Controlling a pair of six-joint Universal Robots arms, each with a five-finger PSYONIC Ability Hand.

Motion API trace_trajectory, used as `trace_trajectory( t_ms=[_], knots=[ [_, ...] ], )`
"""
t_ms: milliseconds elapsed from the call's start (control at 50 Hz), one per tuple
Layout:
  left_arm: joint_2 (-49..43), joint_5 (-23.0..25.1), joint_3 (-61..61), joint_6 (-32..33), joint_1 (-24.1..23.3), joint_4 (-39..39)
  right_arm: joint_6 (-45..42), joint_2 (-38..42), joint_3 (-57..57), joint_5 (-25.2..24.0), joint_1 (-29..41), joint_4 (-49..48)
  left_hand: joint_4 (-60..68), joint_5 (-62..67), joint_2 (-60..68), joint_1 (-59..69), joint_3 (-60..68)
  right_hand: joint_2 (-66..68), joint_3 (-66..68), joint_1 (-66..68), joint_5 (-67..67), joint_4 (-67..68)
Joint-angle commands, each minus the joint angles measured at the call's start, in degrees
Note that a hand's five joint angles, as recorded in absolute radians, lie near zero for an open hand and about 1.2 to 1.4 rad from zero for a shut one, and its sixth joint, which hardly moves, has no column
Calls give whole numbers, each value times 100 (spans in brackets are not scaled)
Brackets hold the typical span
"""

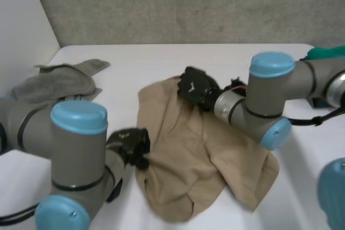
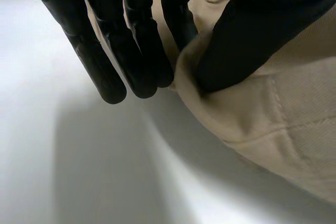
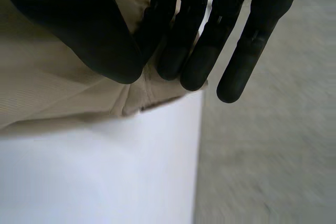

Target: Fold the laundry.

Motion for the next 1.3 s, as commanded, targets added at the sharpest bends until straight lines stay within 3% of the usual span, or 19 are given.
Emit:
trace_trajectory(
  t_ms=[20,160,240,320,400,440,540,580,640,700,800,860,1040,1080,1120,1140,1160,1240,1300],
  knots=[
    [65,-489,1021,214,5,424,340,-1318,986,1266,-107,-164,1186,1298,1200,1538,1242,1275,1218,1618,1291,1164],
    [-14,-445,2120,1337,251,503,744,-2488,1954,2163,-397,625,1186,1298,1200,1538,1242,1275,1218,1618,1291,1164],
    [-137,-419,2498,2094,287,661,1340,-3077,2218,2515,-423,1811,1186,1298,1200,1538,1242,1275,1218,1618,1291,1164],
    [-278,-305,2613,2516,357,1030,2149,-3350,2498,2437,-432,3120,1186,1298,1200,1538,1242,1275,1218,1618,1291,1164],
    [-322,-94,2596,2701,340,1215,2458,-3412,2842,1910,-415,4028,1186,1298,1200,1538,1242,1275,1218,1618,1291,1164],
    [-313,46,2499,2719,331,1207,2484,-3464,2842,1584,-458,3810,1186,1298,1200,1538,1242,-1165,-1222,-822,-1149,-1275],
    [-296,143,2034,2701,278,1172,2572,-3526,2623,1355,-599,2379,1186,1298,1200,1538,1242,-4481,-4538,-4138,-4465,-4592],
    [-226,135,1719,2684,269,1145,2511,-3430,2483,1329,-669,1642,1186,1298,1200,1538,1242,-5593,-5651,-5250,-5578,-5704],
    [-59,126,1428,2666,260,1066,2476,-3158,2245,1215,-670,1042,1186,1298,1200,1538,1242,-5725,-5782,-5382,-5709,-5836],
    [319,126,1076,2640,269,900,2406,-2411,1665,803,-617,653,1186,1298,1200,1538,1242,-5725,-5782,-5382,-5709,-5836],
    [723,117,645,2526,304,759,2169,-1201,665,-558,-626,697,1186,1298,1200,1538,1242,-5717,-5774,-5374,-5701,-5827],
    [907,117,531,2464,287,750,2116,-471,164,-877,-556,645,1186,1298,1200,1538,1242,-5684,-5741,-5341,-5668,-5794],
    [979,117,530,2447,304,759,895,1122,-1025,-614,-221,697,1186,1298,1200,1538,1242,-5297,-5355,-4954,-5282,-5408],
    [970,108,574,2447,322,767,613,1255,-1130,-351,-212,654,1186,1298,1200,1538,1242,-3957,-4014,-3614,-3941,-4068],
    [970,117,592,2447,331,776,481,1281,-1166,-228,-195,609,1186,1298,1200,1538,1242,-2478,-2536,-2136,-2463,-2589],
    [970,126,627,2455,339,785,472,1264,-1192,-114,-186,522,1186,1298,1200,1538,1242,411,353,753,426,300],
    [970,126,644,2455,340,794,472,1246,-1192,-87,-186,469,1186,1298,1200,1538,1242,1266,1209,1609,1282,1156],
    [961,152,829,2482,410,802,551,808,-886,54,-160,56,1186,1298,1200,1538,1242,1275,1218,1618,1291,1164],
    [961,161,1066,2499,524,811,770,-17,-140,247,-256,-32,1186,1298,1200,1538,1242,1275,1218,1618,1291,1164]
  ],
)
